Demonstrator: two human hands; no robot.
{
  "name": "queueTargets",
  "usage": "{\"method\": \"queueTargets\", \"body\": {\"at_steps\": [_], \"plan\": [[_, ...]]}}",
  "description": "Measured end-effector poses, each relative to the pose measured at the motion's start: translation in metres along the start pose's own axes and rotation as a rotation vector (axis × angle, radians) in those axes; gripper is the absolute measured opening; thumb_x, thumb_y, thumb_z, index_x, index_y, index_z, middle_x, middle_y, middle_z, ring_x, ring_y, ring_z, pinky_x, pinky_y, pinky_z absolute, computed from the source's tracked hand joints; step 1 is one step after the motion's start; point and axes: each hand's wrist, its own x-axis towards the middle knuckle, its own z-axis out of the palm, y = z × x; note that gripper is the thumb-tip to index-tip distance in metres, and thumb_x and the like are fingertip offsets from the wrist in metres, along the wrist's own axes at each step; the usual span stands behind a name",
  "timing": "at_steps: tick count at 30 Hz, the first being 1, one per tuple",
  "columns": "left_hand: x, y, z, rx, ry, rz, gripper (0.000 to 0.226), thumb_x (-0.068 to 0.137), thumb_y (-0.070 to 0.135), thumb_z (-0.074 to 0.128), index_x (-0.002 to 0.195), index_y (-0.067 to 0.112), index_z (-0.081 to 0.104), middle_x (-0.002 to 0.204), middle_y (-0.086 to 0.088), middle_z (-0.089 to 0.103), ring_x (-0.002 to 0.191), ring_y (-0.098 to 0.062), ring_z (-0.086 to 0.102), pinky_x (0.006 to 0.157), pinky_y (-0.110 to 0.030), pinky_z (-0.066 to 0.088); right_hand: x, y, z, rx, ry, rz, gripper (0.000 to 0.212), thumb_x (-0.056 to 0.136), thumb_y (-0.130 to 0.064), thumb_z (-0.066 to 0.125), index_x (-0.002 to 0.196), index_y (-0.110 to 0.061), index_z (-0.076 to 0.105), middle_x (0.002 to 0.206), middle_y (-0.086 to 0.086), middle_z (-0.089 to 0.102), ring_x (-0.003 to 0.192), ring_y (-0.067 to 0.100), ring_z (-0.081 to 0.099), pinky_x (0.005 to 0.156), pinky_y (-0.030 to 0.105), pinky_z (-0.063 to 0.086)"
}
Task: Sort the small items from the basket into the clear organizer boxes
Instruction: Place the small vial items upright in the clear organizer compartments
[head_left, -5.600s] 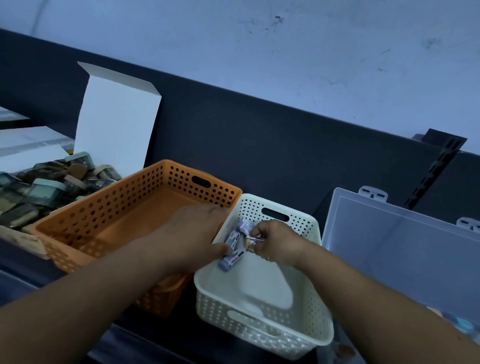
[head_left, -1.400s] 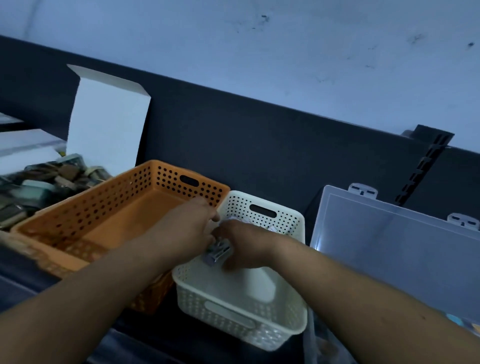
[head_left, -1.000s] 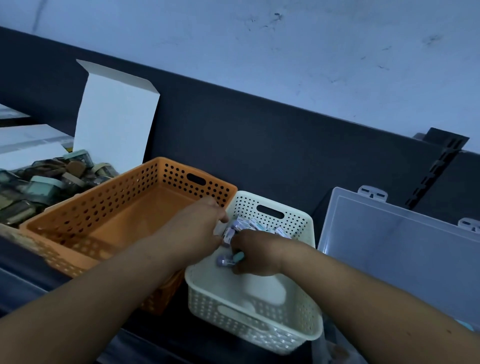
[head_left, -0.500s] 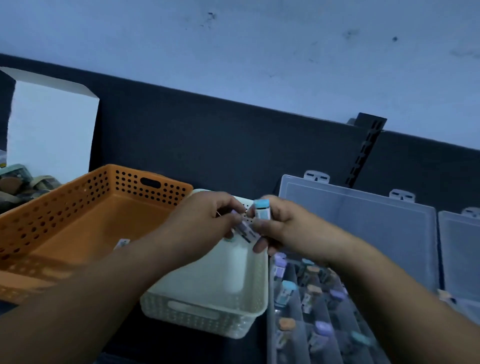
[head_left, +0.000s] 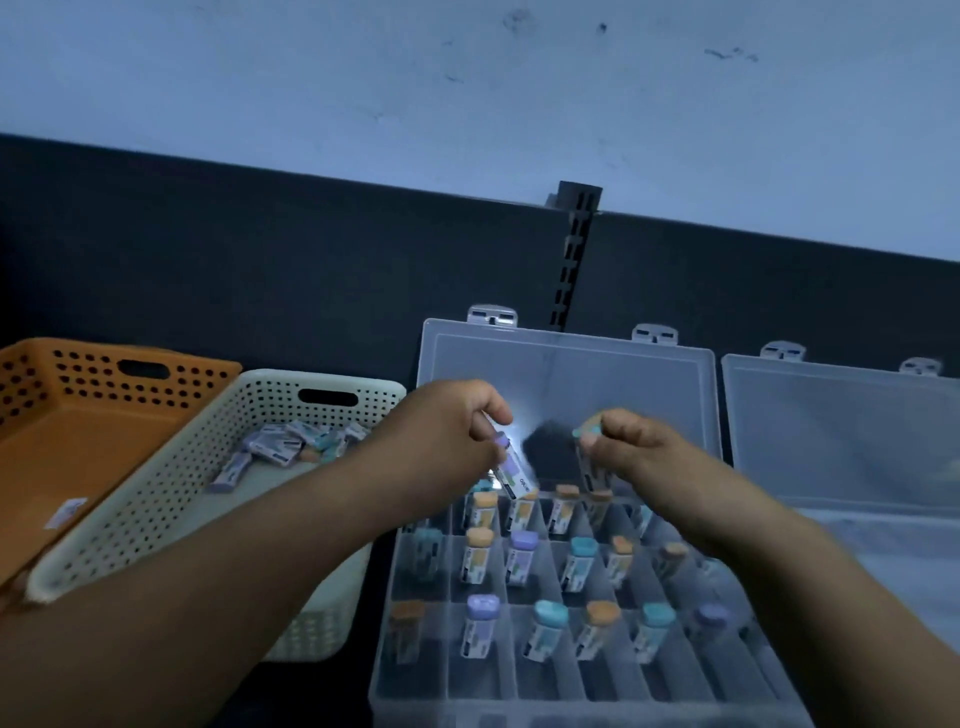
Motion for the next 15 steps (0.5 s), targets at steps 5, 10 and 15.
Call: {"method": "queueTargets", "body": {"at_steps": [5, 10, 15], "plan": [[0.011, 0.005, 0.026, 0.418, -0.030, 0.142, 0.012, 0.084, 0.014, 0.061, 0.087, 0.024, 0.067, 0.082, 0.011, 0.058, 0.082, -0.014, 0.061, 0.073, -0.027, 0.049, 0.000, 0.019, -0.005, -0.137, 0.044, -0.107, 0.007, 0.092, -0.010, 0.061, 0.094, -0.012, 0.067, 0.089, 0.013, 0.068, 0.074, 0.014, 0.057, 0.061, 0.016, 0.044], [0.016, -0.004, 0.039, 0.583, -0.079, 0.178, 0.014, 0.087, 0.017, 0.059, 0.096, 0.024, 0.066, 0.093, 0.007, 0.052, 0.088, -0.015, 0.054, 0.069, -0.024, 0.036, 0.006, 0.032, -0.001, -0.282, 0.054, -0.139, 0.009, 0.089, -0.013, 0.066, 0.085, -0.018, 0.060, 0.081, 0.011, 0.067, 0.067, 0.027, 0.063, 0.062, 0.037, 0.055], [0.019, -0.012, 0.047, 0.640, -0.088, 0.214, 0.014, 0.086, 0.019, 0.059, 0.097, 0.025, 0.066, 0.096, 0.006, 0.059, 0.091, -0.015, 0.055, 0.070, -0.025, 0.039, 0.012, 0.040, 0.007, -0.454, 0.012, -0.164, 0.012, 0.085, -0.018, 0.070, 0.080, -0.021, 0.059, 0.077, -0.001, 0.063, 0.068, 0.018, 0.061, 0.068, 0.041, 0.055]]}}
